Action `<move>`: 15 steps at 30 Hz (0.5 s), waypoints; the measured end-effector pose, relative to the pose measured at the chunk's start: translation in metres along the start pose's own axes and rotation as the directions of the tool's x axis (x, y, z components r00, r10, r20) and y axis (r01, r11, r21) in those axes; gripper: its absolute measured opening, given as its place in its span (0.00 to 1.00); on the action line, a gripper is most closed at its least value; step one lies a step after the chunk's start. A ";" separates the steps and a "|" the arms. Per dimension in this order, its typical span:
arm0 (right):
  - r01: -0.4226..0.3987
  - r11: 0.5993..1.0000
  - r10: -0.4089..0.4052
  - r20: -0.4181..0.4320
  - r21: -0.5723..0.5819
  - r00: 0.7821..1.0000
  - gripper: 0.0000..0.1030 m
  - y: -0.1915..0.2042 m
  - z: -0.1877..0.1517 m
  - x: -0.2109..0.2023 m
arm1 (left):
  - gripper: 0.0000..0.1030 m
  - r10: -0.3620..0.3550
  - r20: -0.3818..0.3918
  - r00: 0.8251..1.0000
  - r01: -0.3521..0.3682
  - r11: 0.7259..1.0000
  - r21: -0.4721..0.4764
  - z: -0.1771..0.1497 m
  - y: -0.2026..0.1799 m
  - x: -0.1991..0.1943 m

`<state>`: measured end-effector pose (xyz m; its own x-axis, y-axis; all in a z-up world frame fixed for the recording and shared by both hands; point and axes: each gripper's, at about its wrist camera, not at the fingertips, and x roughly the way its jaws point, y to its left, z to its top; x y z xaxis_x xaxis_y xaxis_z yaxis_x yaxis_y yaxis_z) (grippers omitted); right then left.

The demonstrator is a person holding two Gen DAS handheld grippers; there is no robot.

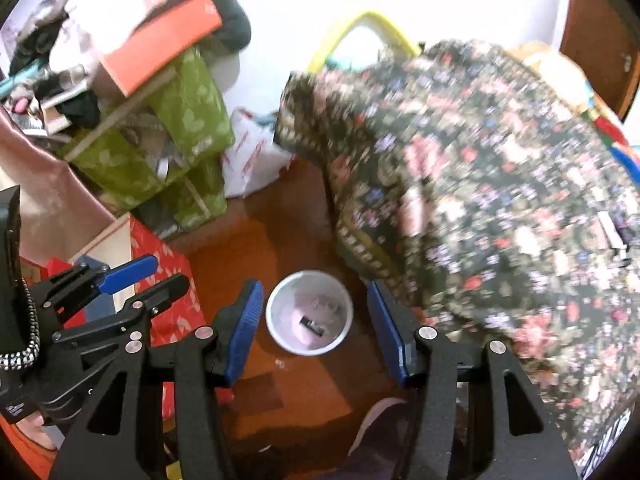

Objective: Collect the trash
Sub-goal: 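Open the left gripper to drop the palette while the right gripper releases the cable, then move both open grippers back toward the bed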

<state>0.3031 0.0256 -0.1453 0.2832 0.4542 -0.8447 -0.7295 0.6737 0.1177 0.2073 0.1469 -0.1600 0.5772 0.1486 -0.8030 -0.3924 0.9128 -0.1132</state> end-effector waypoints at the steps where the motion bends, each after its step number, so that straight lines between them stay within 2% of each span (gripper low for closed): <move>1: 0.007 1.000 -0.007 0.023 0.001 1.000 0.49 -0.003 -0.001 -0.010 | 0.37 -0.002 0.017 1.000 0.002 1.000 0.004 0.001 -0.005 -0.006; 7: 0.056 0.998 -0.060 0.169 0.027 0.984 0.49 -0.026 -0.008 -0.072 | 0.37 -0.012 0.139 0.990 0.002 0.997 0.072 0.012 -0.051 -0.047; 15: 0.134 0.986 -0.157 0.312 0.094 0.937 0.49 -0.067 -0.030 -0.142 | 0.37 -0.096 0.217 0.972 0.063 0.986 0.155 0.025 -0.122 -0.078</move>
<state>0.2934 -0.1012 -0.0492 0.5743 0.5013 -0.6473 -0.6228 0.7806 0.0520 0.2281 0.0330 -0.0695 0.7535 0.1393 -0.6426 -0.2400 0.9681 -0.0716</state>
